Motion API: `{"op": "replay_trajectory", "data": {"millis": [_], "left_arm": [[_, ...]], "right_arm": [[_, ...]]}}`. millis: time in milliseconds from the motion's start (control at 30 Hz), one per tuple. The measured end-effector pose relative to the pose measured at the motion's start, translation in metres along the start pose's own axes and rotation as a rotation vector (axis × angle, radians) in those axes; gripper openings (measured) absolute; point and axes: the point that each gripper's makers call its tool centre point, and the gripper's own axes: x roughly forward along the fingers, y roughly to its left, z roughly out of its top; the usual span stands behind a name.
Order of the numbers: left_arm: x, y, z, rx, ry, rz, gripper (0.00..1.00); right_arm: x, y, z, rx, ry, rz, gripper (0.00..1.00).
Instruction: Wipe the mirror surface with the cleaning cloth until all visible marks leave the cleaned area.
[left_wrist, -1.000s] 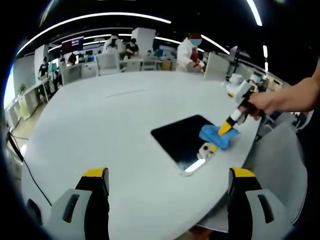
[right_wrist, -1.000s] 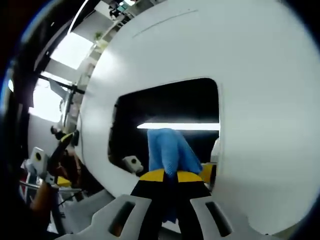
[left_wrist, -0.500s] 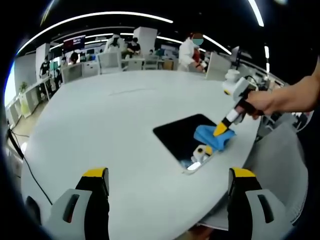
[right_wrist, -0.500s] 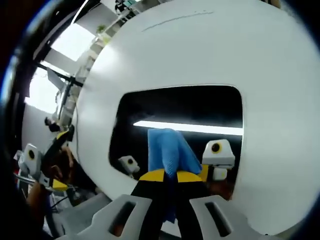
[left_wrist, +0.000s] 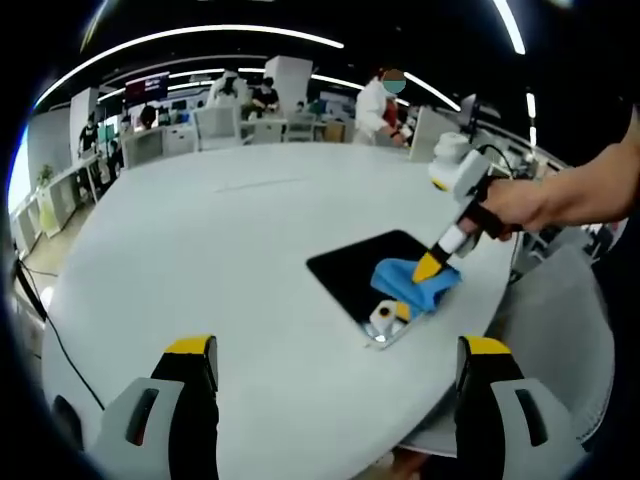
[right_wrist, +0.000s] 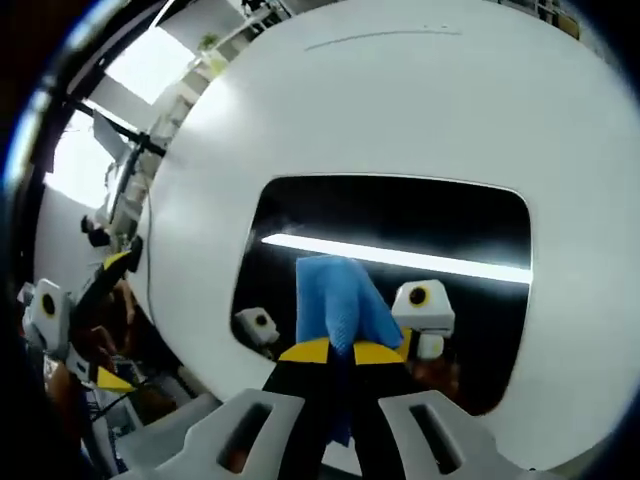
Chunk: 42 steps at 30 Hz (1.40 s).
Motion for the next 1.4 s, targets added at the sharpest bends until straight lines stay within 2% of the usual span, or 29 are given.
{"op": "replay_trajectory", "data": {"millis": [467, 700, 1033, 1167, 1233, 1400], "left_arm": [[-0.005, 0.003, 0.0, 0.02, -0.002, 0.002, 1.0], [-0.003, 0.001, 0.003, 0.021, -0.012, -0.005, 1.0], [-0.007, -0.002, 0.003, 0.021, -0.006, -0.019, 1.0], [-0.007, -0.001, 0.002, 0.021, -0.001, -0.017, 1.0], [-0.007, 0.0, 0.004, 0.02, -0.007, -0.014, 1.0], [-0.007, 0.003, 0.004, 0.014, -0.009, -0.005, 1.0]], "right_arm": [[0.012, 0.034, 0.002, -0.03, 0.014, 0.026, 0.0], [0.02, 0.052, 0.004, -0.077, 0.01, 0.029, 0.01], [0.025, 0.066, 0.004, -0.084, 0.014, 0.052, 0.01], [0.028, 0.075, 0.004, -0.114, 0.018, 0.063, 0.01], [0.028, 0.075, 0.004, -0.135, 0.018, 0.048, 0.01], [0.027, 0.072, 0.004, -0.126, 0.032, 0.059, 0.01]]}}
